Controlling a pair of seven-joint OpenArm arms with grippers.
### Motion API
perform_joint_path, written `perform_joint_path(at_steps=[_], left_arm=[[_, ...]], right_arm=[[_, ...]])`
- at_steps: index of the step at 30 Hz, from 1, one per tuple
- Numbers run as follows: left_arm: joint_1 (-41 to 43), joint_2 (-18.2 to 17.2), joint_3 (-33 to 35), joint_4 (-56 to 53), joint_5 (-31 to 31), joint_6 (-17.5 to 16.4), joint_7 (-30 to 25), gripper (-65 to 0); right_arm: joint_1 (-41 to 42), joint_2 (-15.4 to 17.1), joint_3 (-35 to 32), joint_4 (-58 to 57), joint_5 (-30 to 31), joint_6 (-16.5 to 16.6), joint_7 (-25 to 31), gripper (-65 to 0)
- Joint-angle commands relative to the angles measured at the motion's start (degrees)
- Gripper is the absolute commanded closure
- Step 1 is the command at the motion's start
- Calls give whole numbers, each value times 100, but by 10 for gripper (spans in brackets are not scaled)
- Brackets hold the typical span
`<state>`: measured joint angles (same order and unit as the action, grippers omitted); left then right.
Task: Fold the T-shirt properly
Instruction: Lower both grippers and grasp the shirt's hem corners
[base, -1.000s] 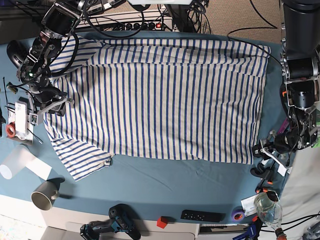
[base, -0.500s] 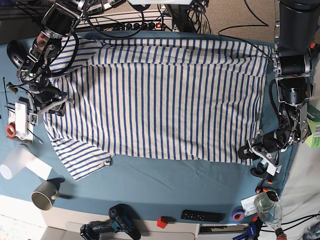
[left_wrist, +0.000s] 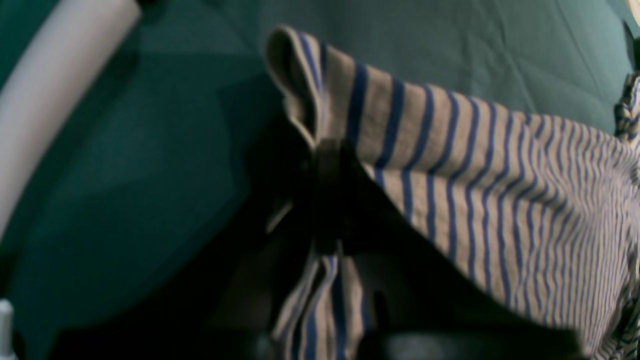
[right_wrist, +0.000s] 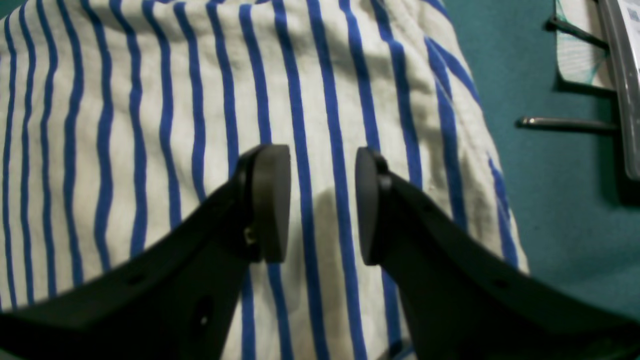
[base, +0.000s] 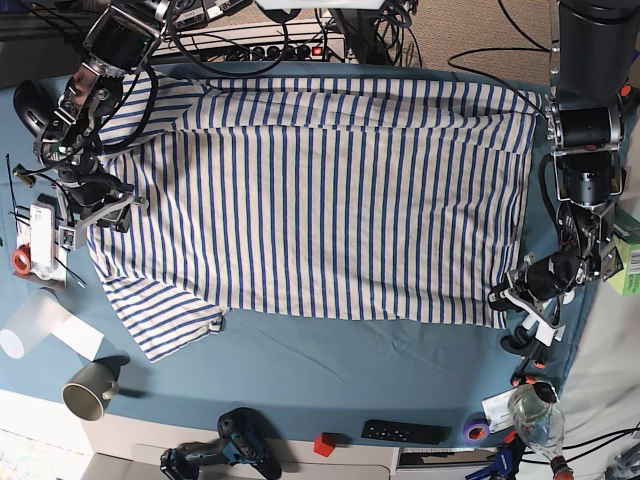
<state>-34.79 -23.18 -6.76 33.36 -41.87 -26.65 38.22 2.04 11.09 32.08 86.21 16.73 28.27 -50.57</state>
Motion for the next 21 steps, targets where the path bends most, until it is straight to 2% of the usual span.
perform_joint_path(at_steps=[1,6,10,15,18,21], left_arm=[[-140,-66,0,55,-13,-44,-24,0],[-140,-66,0,55,-9,-44,-20,0],[-140,-66,0,55,-9,-44,-17,0],[-140,-68,0,55,87,-44,33,0],[-129,-114,0,55,138,-42,35,0],[-125,-179,0,55,136,-46,39,0]], right_arm=[[83,83,11,98,81,13,129,-219],[87,85,11,98,33,11,240,-219],[219,125,17,98,-367,-52,516,-220],[708,317,15,13,-835,-243,511,-220],[1147,531,15,-640,-887,-245,575,-220],[1703,807,15,-1768,-885,-247,793,-230]])
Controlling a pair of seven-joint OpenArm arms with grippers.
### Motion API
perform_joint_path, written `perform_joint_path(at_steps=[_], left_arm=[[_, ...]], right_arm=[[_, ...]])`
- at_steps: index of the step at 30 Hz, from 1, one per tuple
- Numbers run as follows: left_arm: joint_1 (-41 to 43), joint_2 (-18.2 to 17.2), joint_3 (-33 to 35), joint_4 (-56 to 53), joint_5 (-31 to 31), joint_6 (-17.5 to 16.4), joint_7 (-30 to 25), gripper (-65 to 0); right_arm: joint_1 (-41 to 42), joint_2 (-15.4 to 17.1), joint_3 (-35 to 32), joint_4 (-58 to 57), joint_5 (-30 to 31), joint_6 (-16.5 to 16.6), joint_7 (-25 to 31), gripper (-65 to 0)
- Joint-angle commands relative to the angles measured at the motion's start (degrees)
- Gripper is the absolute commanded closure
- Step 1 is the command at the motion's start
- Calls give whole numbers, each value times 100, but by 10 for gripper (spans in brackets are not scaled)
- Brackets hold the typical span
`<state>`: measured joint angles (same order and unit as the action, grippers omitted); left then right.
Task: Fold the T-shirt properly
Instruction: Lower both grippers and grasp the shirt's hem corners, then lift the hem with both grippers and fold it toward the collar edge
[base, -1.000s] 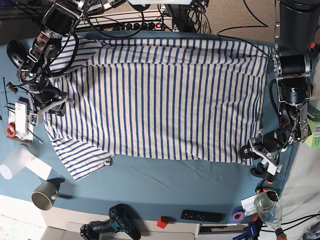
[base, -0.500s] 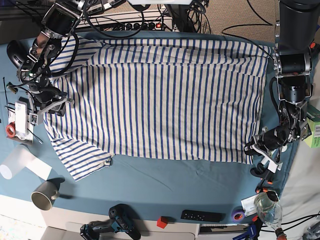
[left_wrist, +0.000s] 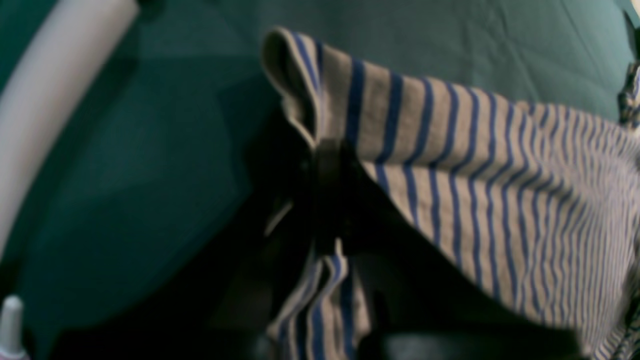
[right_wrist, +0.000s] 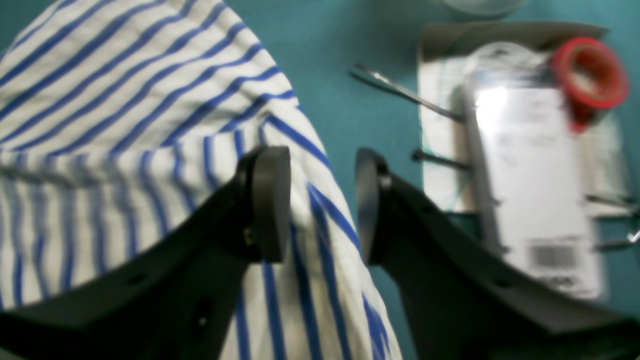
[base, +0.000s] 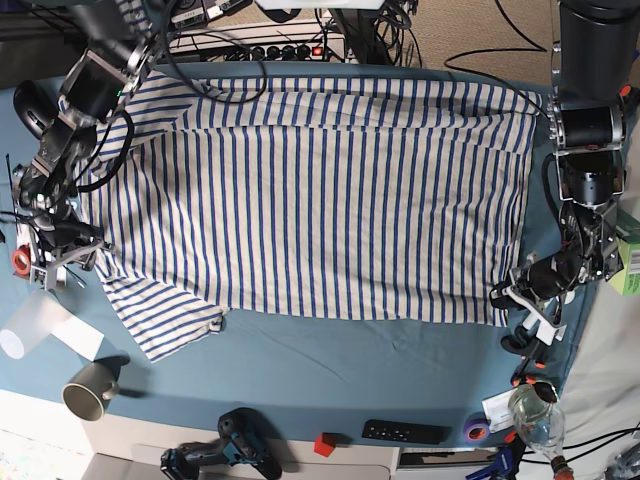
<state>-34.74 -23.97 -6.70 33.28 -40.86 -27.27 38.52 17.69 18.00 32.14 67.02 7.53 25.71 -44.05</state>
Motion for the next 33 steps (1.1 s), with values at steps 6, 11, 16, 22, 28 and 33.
perform_joint_path(at_steps=[6,11,16,22,28,33], left_arm=[[-129,-160,-7,63,15,-9,50,0],[-129,-162,-7,63,13,-125,48,0],[-129,-162,-7,63,13,-221,50,0],[-129,-160,-7,63,11,-221,46,0],[-129,-160,-7,63,11,-221,42,0],[-129,-160,-7,63,11,-221,42,0]], right_arm=[[1139,553,9,-1729,57,11,660,-281],[1709,629,4,-2422,190,20,750,-315],[1926,627,4,-3222,188,17,1060,-317],[1801,627,4,-3759,184,17,1434,-317],[1740,623,4,-3762,483,417,1217,-317],[1740,566,4,-3762,981,715,1014,-317]])
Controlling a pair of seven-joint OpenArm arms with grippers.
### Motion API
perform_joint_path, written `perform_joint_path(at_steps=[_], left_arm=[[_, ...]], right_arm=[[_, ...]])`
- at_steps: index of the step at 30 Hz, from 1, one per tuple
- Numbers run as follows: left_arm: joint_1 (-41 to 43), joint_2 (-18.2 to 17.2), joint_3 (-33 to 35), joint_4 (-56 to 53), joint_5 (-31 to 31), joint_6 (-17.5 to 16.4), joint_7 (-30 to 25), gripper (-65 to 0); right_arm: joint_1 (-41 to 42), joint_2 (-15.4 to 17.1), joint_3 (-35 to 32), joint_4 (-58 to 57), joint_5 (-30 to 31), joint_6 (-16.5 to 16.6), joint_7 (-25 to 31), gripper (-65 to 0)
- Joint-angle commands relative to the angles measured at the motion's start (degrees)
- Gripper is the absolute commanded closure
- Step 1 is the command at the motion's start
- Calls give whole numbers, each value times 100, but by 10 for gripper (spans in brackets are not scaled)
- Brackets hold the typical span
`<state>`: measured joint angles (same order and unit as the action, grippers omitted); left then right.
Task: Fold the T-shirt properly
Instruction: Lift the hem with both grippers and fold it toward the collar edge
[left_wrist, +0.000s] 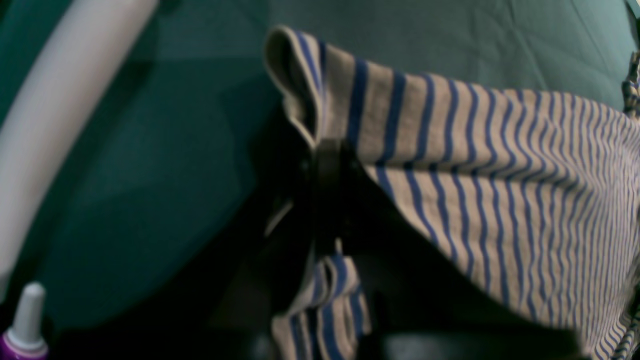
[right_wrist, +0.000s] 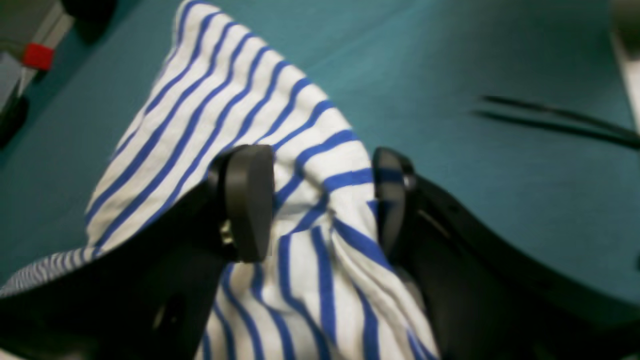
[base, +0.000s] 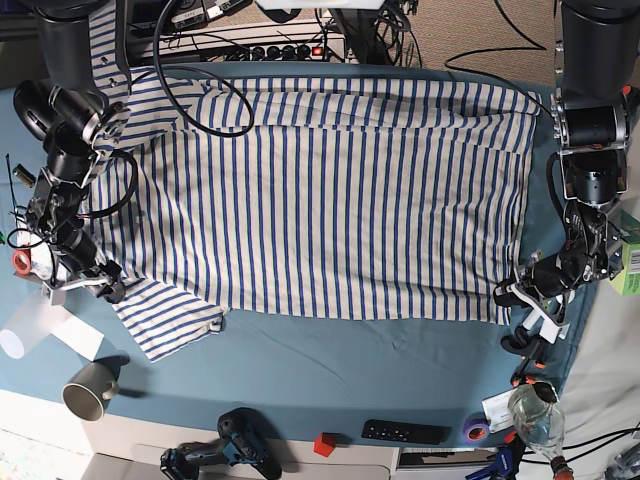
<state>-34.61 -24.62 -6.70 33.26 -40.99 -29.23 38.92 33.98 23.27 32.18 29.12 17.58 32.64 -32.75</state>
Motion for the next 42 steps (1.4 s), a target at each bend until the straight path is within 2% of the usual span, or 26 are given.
perform_joint_path(at_steps=[1,11,12,16,17,20,24,29,33,38,42], left_arm=[[-142,-94,-7,66,24,-24,2,0],[-142,-96,-7,66,26,-24,4,0],[-142,-96,-7,66,24,-24,4,0],[-140,-96,-7,66,26,-24,4,0],[-140,-96,-7,66,26,-24,2,0],[-142,-96,-7,66,26,-26,0,0],[-140,-101,-7,66,-52,-212,-4,0],[-142,-127,-7,68,-584,-809,2,0],[-142,-129,-87,68,-621,-1060,4,0],[-140,-133,-315,68,-667,-1077,35,0],[-142,-197,-367,68,-1318,-1077,566,0]], right_arm=[[111,17,0,28,-28,28,-116,-317],[111,9,0,28,-24,13,59,-313],[109,9,2,28,-24,13,138,-287],[114,13,17,52,-26,17,319,-33],[114,22,15,66,-28,35,313,0],[111,26,17,68,-31,223,297,0],[109,24,17,127,-31,736,295,0],[107,24,15,518,-26,736,146,0],[24,24,11,1064,-22,736,-184,0],[-431,24,9,1928,586,736,-632,0],[-929,24,11,2597,1016,736,-911,0]])
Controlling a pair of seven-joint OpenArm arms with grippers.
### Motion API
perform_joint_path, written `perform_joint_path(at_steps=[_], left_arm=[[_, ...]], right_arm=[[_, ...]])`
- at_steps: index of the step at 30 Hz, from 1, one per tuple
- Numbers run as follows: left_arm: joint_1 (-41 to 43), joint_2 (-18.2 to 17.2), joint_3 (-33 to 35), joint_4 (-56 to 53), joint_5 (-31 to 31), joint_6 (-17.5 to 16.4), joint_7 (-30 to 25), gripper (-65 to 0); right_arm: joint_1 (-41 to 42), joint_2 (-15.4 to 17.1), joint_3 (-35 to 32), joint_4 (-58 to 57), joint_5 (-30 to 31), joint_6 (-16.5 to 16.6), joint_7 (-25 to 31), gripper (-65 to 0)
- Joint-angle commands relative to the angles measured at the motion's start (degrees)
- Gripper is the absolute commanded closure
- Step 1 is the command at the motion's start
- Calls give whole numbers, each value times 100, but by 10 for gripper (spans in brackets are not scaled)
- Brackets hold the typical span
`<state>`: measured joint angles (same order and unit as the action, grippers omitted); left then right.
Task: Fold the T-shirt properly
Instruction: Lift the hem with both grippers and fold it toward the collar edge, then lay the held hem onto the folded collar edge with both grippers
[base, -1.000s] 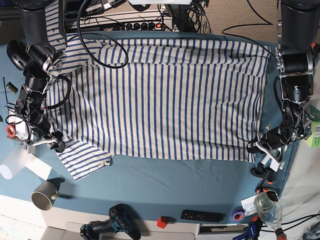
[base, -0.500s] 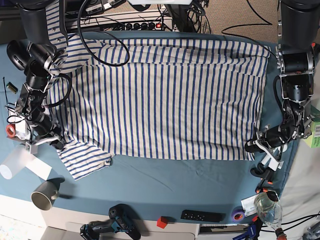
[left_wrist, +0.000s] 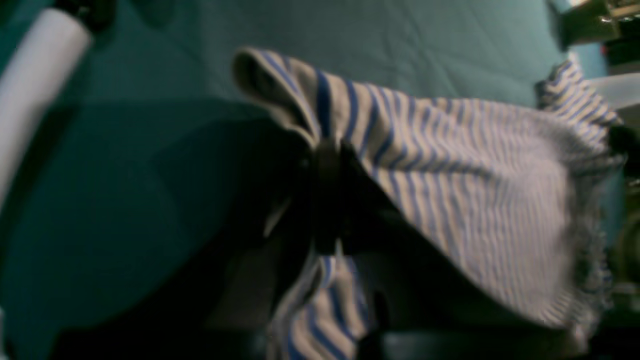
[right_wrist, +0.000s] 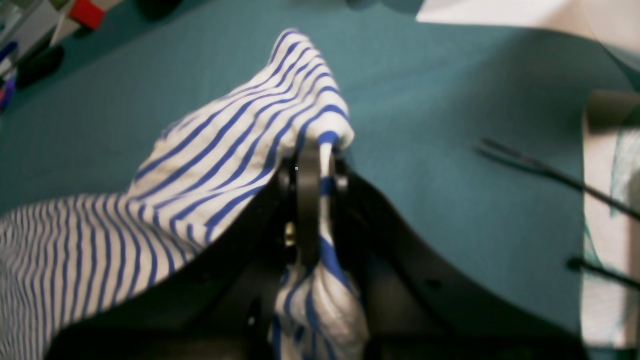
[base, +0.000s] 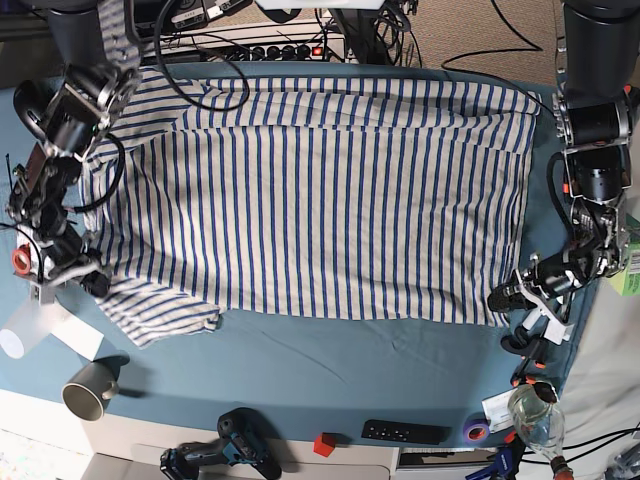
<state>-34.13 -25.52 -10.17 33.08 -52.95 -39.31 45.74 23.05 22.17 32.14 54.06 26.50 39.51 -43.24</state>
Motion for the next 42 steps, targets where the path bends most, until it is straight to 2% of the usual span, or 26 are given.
perform_joint_path(at_steps=[1,8,12,16,21,31,42], left_arm=[[-188,-131,-20,85,-321,-69,94,0],[-107,-404,-20,90,-1530,-69,1060,0],[-31,-608,-20,92,-2393,-69,1991,0],[136,-800,-20,94,-3205,-69,2667,0],[356,-984,-20,94,-3205,-69,2983,0],[382,-1340,-20,94,-3205,-69,3300,0],[439,-1423,-20,94,-3205,-69,3426,0]], right_arm=[[39,133,15,254,195,49,103,0],[-647,136,15,1172,811,49,-348,0],[-944,149,15,1665,1067,49,-645,0],[-1187,153,15,2068,1165,49,-831,0],[-1427,208,15,2339,1165,49,-927,0],[-1576,658,22,2356,1165,49,-1165,0],[-1578,704,22,2356,1698,49,-1853,0]])
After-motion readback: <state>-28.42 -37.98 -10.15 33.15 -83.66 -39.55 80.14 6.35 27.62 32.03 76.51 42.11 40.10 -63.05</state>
